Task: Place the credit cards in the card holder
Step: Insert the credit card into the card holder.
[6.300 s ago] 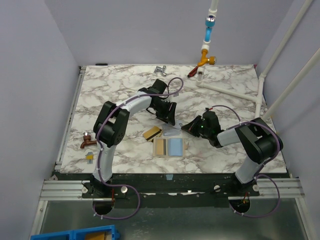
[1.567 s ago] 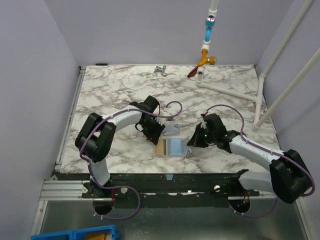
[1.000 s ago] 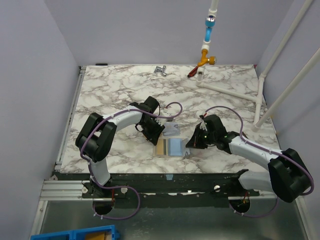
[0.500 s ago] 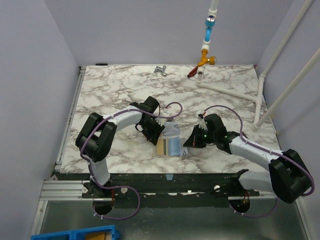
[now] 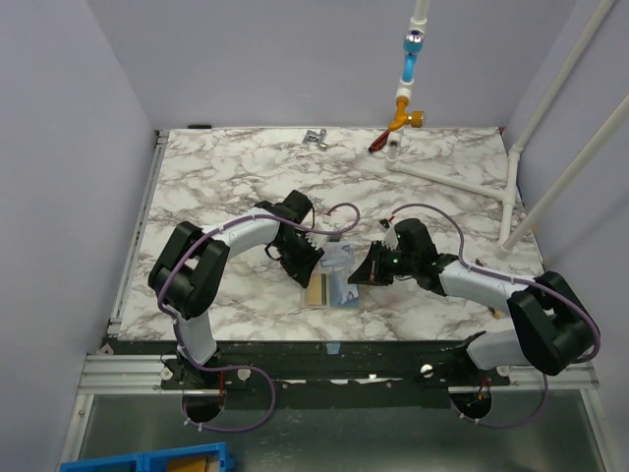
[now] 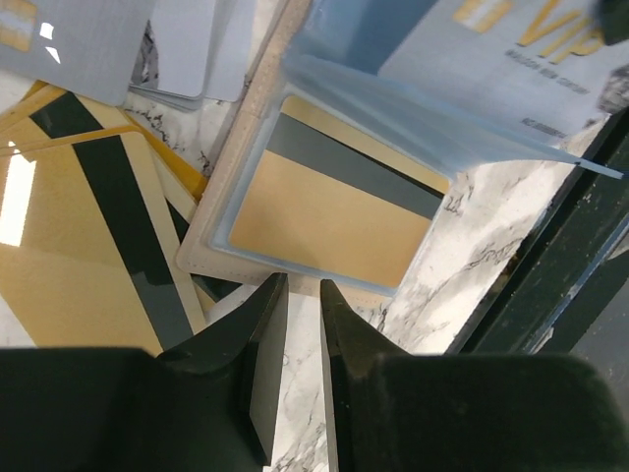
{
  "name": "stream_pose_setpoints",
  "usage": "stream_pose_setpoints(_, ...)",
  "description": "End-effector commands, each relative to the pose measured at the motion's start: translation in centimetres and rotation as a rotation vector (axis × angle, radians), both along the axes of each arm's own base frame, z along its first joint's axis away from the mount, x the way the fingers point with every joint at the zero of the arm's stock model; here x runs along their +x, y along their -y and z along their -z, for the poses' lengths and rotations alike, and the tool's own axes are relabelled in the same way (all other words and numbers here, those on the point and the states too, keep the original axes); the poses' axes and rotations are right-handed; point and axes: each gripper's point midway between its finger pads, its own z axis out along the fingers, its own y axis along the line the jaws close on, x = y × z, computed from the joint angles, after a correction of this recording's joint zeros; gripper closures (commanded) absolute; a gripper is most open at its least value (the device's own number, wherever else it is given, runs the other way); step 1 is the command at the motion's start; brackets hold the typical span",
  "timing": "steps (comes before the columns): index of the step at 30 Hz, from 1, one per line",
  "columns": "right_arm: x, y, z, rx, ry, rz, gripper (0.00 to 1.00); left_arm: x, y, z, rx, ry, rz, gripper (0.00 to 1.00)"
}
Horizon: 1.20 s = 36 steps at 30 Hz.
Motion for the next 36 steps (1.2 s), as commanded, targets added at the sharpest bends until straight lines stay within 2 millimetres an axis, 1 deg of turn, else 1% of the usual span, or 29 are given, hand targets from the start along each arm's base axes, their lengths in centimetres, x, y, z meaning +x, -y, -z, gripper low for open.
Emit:
stream_pose_setpoints(1,1.0,-1.9,-1.3,0.061,0.029,-0.046,0.99,-1.4,0.3,-1.4,-0.066,-0.015,0.072,0.79)
stream_pose_setpoints(6,1.1,-2.9,-0.8,0.063,0.021,-0.076,0.99,-1.8,0.5,-2.1,-0.094,-0.020,0.097,0.79)
stream_pose_setpoints(10,1.0,-3.5,-0.1,0.044,0.018,-0.097,0.99,-2.1,0.4,-1.9,-0.096,-0.033,0.110,0.79)
stream_pose_setpoints(14,1.0,-3.2,0.9,0.005,0.022,-0.090,0.99,-2.6,0.2,-2.1,-0.113,-0.040,0.140,0.79)
stream_pose_setpoints(16,1.2,-2.9,1.2,-0.020,0.033,-0.085,0.99,-2.5,0.1,-2.6,-0.123,-0.032,0.151,0.79)
stream_pose_setpoints(19,1.8,-2.4,1.2,-0.047,0.065,-0.059,0.99,-1.5,0.1,-2.9,-0.109,0.006,0.150,0.79)
stream_pose_setpoints(21,2.2,-2.1,1.2,-0.061,0.088,-0.038,0.99,-0.5,0.1,-2.7,-0.087,0.038,0.141,0.79)
stream_pose_setpoints(24,2.6,-1.9,0.8,-0.051,0.128,-0.006,0.99,1.5,0.3,-2.5,-0.058,0.112,0.116,0.79)
stream_pose_setpoints(26,2.9,-1.7,0.7,-0.052,0.144,0.013,0.99,2.6,0.7,-2.5,-0.055,0.139,0.102,0.79)
stream_pose_setpoints(29,2.8,-1.3,1.1,-0.071,0.144,0.023,0.99,3.7,1.5,-2.6,-0.063,0.149,0.087,0.79)
stream_pose_setpoints(32,2.5,-0.8,1.3,-0.081,0.147,0.035,0.99,4.2,2.2,-2.4,-0.066,0.145,0.088,0.79)
stream_pose_setpoints(36,2.1,-0.1,1.3,-0.085,0.166,0.051,0.99,3.8,2.9,-1.9,-0.077,0.120,0.114,0.79)
